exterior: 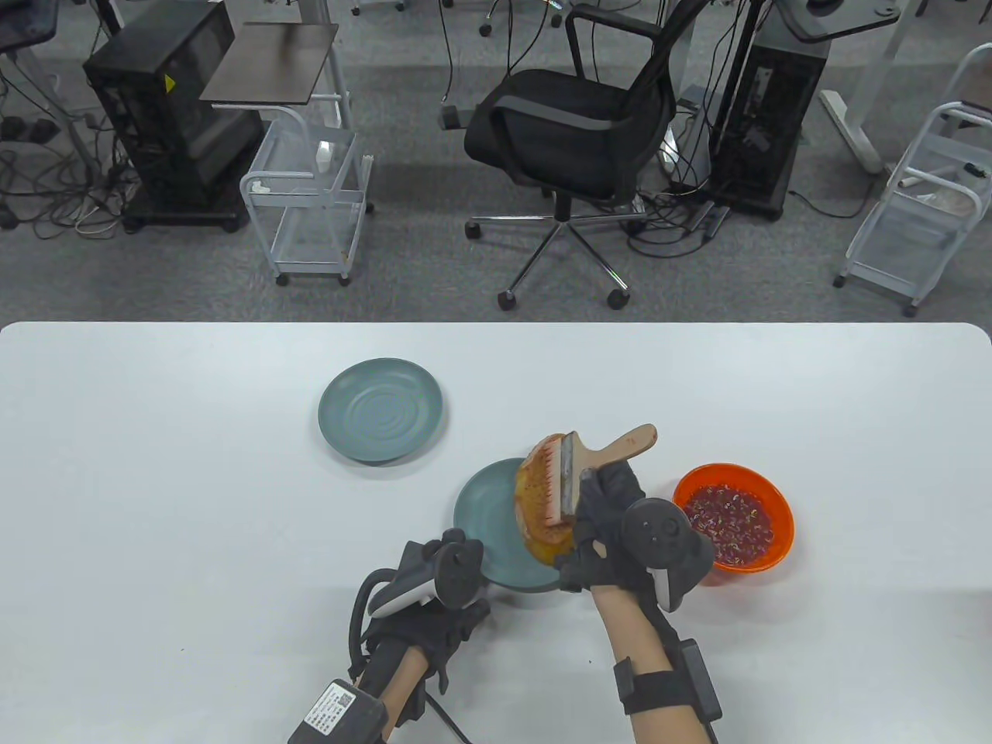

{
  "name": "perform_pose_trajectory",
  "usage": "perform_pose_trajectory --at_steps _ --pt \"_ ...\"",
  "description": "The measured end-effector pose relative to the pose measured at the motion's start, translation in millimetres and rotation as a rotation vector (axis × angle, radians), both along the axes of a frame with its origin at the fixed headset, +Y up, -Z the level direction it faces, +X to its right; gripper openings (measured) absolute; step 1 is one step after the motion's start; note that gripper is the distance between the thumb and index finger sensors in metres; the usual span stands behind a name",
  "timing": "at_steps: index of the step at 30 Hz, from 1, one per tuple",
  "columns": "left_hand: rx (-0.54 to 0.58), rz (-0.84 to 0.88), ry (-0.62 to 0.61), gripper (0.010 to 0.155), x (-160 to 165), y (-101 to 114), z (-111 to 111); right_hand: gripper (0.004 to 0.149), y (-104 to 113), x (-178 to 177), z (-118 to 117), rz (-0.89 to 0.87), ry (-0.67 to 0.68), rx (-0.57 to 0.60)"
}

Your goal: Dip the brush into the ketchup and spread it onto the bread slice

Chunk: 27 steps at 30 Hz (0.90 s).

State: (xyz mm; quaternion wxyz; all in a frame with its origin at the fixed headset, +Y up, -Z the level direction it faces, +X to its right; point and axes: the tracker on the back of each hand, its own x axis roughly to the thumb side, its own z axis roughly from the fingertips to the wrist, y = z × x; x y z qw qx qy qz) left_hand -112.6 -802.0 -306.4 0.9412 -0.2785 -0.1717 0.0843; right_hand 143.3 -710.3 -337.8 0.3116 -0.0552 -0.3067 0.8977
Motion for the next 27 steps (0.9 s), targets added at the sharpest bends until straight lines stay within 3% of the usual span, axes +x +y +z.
perform_pose_trajectory --at_steps 3,6,10,15,18,23,27 --pt "-0.002 -0.004 0.0 0.073 0.1 0.3 0.0 0.047 4.0 -1.2 2.1 -0.063 0.041 0.001" --pt "-0.002 -0.003 0.001 0.073 0.0 0.2 -0.1 0.047 -5.1 -10.3 -1.3 -0.213 0.146 -0.074" --pt "-0.005 0.003 -0.001 0.073 -0.6 0.2 -0.1 0.047 -9.7 -11.2 -2.8 -0.155 0.133 -0.128" --pt "-0.005 -0.001 -0.003 0.073 -0.3 0.3 -0.2 0.047 8.1 4.5 3.0 0.035 0.035 -0.042" --pt "-0.008 -0.002 0.011 0.072 -0.5 1.0 -0.3 0.046 18.9 11.7 8.8 0.032 0.039 0.006" --pt "-0.027 0.017 0.028 0.071 -2.2 4.9 -1.8 0.046 31.5 14.7 22.9 -0.034 0.153 0.072" --pt "0.026 0.17 0.068 0.068 -12.8 19.8 -3.5 0.046 39.4 15.3 34.3 -0.06 0.273 0.116"
